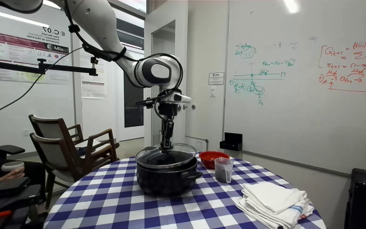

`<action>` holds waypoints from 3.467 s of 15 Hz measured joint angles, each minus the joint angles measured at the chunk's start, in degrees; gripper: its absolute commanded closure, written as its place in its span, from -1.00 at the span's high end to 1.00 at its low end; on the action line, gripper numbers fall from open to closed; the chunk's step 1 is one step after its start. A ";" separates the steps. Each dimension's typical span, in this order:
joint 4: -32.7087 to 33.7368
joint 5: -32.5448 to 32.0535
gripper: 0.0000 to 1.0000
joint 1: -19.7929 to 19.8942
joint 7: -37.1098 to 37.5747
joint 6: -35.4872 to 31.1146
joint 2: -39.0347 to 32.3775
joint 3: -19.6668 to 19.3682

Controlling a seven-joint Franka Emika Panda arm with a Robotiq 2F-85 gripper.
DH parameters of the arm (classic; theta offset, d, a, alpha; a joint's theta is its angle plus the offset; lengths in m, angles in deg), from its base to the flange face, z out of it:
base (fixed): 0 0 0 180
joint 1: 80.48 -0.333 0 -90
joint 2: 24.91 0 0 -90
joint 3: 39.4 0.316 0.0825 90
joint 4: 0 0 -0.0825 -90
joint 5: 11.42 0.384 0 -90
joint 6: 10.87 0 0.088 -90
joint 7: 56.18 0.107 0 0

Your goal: Put the glass lid on the black pot

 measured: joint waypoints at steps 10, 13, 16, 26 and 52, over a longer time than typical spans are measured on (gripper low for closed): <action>0.28 0.99 -0.50 0.06 0.00 0.00 -1.11 0.00; 0.93 1.11 -0.50 0.21 0.00 0.00 -1.78 0.00; 1.81 1.12 -0.50 0.29 0.00 0.00 -2.30 0.00; 3.06 1.12 -0.50 0.56 0.00 0.71 -3.36 -0.24; 3.10 3.10 1.00 1.24 -4.88 4.82 -2.51 1.07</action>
